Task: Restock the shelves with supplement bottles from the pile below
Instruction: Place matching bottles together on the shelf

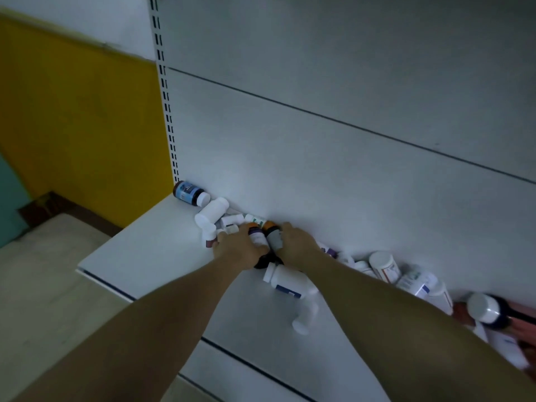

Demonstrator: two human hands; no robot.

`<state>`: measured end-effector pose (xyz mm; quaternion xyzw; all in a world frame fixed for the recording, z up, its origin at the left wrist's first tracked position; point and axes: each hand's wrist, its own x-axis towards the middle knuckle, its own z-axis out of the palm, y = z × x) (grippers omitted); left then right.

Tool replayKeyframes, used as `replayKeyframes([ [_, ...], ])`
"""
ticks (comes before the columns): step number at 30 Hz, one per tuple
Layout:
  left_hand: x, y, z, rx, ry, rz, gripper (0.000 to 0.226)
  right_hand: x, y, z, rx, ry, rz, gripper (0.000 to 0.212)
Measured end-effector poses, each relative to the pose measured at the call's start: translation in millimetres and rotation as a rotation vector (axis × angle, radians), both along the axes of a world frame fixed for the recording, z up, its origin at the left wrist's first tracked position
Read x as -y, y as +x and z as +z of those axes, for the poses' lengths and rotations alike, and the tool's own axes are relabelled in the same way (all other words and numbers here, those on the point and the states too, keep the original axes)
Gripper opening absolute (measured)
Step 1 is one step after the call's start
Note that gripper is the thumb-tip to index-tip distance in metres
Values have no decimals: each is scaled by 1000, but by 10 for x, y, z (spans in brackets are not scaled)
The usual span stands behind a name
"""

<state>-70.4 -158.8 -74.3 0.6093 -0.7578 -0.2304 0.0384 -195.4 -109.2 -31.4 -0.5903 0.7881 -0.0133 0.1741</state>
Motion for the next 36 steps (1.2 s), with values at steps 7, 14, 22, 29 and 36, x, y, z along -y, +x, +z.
replayKeyframes([
  [7, -90, 12, 83, -94, -18, 126, 56, 3, 4, -75, 73, 7, -69, 53],
  [14, -172, 30, 200, -589, 90, 241, 50, -85, -115, 221, 611, -222, -457, 55],
  [22, -573, 356, 963, -1435, 633, 648, 26, -604, 214, 726, 1500, -389, -902, 35],
  [29, -1349, 1002, 1647, -1683, 816, 491, 18, -1423, 935, 1439, 1765, -430, -797, 24],
  [36, -2173, 1564, 2468, -1706, 710, 268, 20, -2383, 1472, 2105, 1821, -493, -753, 17],
])
